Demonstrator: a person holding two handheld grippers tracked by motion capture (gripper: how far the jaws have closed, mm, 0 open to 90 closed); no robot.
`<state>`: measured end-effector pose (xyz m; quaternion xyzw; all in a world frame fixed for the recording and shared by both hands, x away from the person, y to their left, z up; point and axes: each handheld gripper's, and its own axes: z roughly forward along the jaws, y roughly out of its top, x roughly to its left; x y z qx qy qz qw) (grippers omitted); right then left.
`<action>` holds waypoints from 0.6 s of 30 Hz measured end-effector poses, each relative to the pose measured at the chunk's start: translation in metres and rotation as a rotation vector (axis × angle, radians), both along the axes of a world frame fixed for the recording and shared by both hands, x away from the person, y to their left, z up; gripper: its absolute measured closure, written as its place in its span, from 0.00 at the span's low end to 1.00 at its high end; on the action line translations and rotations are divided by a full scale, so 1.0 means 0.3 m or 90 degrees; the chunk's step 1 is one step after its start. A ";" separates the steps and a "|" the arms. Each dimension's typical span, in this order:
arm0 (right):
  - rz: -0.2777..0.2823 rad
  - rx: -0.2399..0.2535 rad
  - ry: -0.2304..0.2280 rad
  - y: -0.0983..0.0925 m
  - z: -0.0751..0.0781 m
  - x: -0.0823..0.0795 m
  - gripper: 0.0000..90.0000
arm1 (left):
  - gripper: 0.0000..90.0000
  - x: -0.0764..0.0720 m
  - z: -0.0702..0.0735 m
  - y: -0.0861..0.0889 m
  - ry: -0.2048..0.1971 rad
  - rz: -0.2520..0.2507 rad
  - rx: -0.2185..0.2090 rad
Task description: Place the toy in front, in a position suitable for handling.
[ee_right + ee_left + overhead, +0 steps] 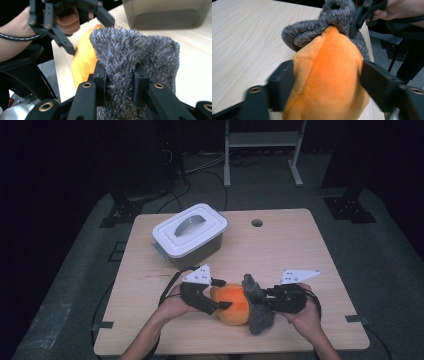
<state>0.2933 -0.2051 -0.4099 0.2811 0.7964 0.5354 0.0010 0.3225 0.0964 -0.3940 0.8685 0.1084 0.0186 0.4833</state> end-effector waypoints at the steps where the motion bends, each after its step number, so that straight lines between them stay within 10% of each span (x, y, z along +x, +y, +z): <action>1: -0.001 0.000 0.002 -0.005 -0.004 0.003 0.77 | 0.19 0.006 -0.006 0.005 0.006 -0.001 0.012; 7: -0.020 -0.022 -0.005 -0.022 0.004 0.001 0.77 | 0.40 0.009 -0.013 0.024 0.001 0.003 -0.003; 10: -0.023 0.017 -0.031 -0.027 0.052 -0.015 0.77 | 0.45 -0.001 0.004 0.019 -0.012 -0.009 -0.011; 18: -0.003 0.014 -0.016 -0.020 0.028 -0.005 0.77 | 0.39 -0.006 0.000 0.015 -0.002 -0.041 -0.011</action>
